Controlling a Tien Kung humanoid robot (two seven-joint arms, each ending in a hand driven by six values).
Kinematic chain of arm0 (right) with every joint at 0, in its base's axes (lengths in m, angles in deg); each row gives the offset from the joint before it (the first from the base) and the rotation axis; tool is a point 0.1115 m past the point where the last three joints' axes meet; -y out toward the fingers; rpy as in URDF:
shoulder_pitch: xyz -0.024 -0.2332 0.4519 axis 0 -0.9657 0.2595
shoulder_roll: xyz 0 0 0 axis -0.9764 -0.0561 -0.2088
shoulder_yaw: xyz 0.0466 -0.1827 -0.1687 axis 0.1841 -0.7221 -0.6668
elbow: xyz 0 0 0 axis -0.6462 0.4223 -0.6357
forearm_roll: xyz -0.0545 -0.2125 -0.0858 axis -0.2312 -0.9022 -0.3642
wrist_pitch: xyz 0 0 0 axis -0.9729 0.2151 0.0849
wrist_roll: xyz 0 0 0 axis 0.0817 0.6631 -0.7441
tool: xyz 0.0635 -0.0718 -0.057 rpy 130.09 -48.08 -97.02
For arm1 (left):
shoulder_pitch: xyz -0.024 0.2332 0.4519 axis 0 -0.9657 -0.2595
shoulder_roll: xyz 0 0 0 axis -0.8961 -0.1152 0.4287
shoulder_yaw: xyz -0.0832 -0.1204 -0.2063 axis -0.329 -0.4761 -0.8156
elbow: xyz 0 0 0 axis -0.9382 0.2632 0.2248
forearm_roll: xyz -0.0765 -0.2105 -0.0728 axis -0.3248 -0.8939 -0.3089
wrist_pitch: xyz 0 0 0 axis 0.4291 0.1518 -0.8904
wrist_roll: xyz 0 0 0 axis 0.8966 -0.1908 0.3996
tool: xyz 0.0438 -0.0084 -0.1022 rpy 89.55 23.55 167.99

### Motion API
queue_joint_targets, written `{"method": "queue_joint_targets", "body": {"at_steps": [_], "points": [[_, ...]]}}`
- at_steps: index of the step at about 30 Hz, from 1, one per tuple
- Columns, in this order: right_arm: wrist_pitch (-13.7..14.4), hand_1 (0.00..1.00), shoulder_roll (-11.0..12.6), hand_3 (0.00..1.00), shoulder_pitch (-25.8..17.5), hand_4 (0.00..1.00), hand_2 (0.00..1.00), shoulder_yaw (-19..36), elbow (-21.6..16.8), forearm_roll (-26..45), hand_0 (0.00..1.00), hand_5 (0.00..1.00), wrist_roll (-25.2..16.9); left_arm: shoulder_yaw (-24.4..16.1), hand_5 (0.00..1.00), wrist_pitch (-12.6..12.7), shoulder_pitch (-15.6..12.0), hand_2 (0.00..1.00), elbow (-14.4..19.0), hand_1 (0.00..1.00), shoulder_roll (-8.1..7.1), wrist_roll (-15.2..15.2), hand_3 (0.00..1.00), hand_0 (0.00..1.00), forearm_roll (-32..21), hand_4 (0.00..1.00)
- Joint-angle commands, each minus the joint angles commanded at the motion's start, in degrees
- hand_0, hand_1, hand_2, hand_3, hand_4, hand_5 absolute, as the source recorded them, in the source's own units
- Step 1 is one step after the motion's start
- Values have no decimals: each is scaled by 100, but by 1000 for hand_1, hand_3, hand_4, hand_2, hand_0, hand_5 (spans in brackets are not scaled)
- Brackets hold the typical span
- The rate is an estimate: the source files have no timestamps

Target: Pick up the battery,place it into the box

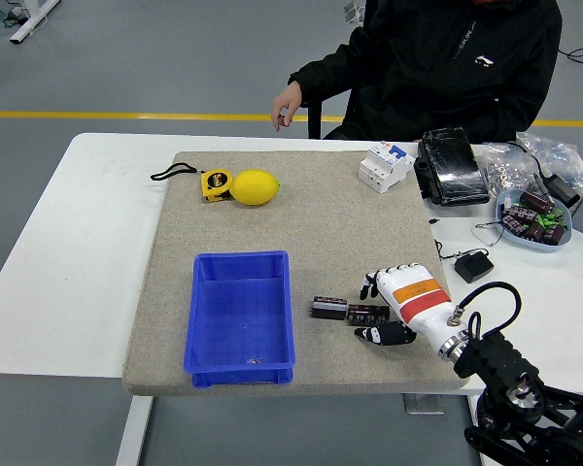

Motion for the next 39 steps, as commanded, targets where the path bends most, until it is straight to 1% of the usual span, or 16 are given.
{"method": "queue_joint_targets", "body": {"at_steps": [4,5,10,11,16,17,18,27,31,34,39], "points": [[23,383,-41,458,0,962,441,-22,73,27,254,317,-21,10,546,-3,3,655,2,697,5,-1,586,727,-7,633],[27,375,-51,463,0,939,433,-28,100,41,190,298,-27,21,545,-4,5,655,2,697,6,2,585,727,-19,633],[64,375,-64,463,2,939,433,-31,161,81,190,298,-46,62,545,-4,14,655,3,697,9,13,585,727,-68,633],[76,374,-63,465,1,915,427,-30,162,85,159,293,-48,66,545,-4,14,654,3,696,9,15,585,726,-74,632],[135,374,-71,465,-6,915,427,-30,182,151,159,293,-76,73,545,-9,17,654,5,696,8,12,585,726,-73,632],[135,374,-77,465,-8,915,427,-33,193,172,159,293,-82,76,545,-11,19,654,6,696,7,10,585,726,-74,632],[131,367,-81,468,-9,885,422,-37,202,182,159,273,-85,74,545,-11,20,654,6,696,7,8,585,726,-72,632],[83,366,-96,466,-48,885,421,-10,176,214,159,271,-88,-12,545,-13,0,653,1,695,-4,-10,585,727,16,631],[68,366,-86,469,-29,889,425,20,113,202,157,278,-68,55,545,-28,17,653,12,697,2,-9,585,727,-28,632],[59,366,-74,469,-46,889,425,25,99,199,157,278,-63,217,545,-29,39,653,21,697,-13,29,585,727,-227,632],[24,365,-73,472,-64,883,425,8,132,221,159,268,-61,233,545,-23,36,653,20,695,-13,37,585,726,-259,632]]}}
